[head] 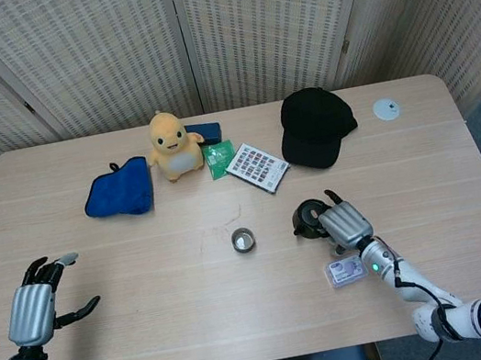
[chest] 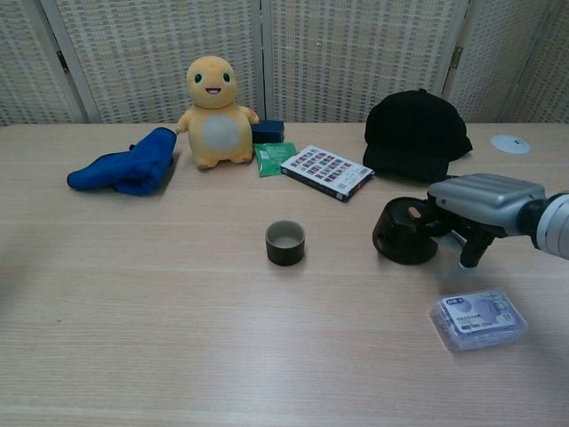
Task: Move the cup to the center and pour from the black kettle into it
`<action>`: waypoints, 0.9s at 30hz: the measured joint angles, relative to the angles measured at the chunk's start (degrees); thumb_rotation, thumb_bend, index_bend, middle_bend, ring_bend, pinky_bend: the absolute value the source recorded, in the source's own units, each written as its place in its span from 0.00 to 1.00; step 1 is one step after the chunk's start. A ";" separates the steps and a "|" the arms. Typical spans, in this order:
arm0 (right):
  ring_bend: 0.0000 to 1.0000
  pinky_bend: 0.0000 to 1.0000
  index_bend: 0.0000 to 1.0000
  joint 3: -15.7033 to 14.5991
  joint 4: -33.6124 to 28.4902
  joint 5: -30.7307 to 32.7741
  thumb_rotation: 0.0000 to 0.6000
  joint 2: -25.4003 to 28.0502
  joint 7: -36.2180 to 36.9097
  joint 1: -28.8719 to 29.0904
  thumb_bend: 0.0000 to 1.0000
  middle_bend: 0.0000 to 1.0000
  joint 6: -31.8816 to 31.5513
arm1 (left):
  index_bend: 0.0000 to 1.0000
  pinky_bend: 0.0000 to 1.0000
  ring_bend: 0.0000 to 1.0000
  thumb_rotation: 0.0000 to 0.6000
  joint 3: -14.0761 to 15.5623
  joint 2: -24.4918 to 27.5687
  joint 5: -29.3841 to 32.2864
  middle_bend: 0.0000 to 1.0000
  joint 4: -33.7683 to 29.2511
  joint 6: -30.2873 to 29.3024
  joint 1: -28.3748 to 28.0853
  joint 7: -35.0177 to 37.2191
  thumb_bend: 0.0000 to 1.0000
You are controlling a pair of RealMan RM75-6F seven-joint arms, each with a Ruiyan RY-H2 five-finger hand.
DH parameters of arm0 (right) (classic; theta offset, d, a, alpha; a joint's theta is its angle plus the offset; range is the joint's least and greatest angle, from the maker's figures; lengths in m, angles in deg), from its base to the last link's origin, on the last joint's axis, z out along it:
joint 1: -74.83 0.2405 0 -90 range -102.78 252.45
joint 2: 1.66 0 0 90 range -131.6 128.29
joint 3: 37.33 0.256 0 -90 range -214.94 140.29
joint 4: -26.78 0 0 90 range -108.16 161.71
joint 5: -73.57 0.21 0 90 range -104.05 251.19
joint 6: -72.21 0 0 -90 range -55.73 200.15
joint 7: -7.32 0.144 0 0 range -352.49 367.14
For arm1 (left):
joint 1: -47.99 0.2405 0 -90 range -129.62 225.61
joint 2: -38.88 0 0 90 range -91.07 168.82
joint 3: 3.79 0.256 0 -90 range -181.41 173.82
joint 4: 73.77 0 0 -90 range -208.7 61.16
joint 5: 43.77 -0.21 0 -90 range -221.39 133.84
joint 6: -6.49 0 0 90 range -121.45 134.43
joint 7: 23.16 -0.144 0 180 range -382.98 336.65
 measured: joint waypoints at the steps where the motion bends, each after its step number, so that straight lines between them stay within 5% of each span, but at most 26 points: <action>1: 0.76 0.00 0.86 0.19 0.18 -0.05 1.00 -0.04 0.54 0.27 0.00 0.82 0.39 | 0.23 0.14 0.31 0.19 -0.02 0.07 0.02 0.31 -0.07 -0.05 0.04 -0.01 0.06; 18: 0.88 0.00 1.00 2.41 1.52 -3.01 0.90 1.04 7.17 2.62 0.00 0.93 1.66 | 0.23 0.11 0.31 0.19 0.01 0.40 0.00 0.30 -0.36 0.13 0.09 0.00 0.05; 27: 0.91 0.00 1.00 3.00 0.20 -2.81 0.72 2.30 8.04 3.12 0.00 0.98 1.57 | 0.23 0.10 0.31 0.09 0.10 0.57 -0.31 0.29 -0.64 0.03 0.09 0.28 0.03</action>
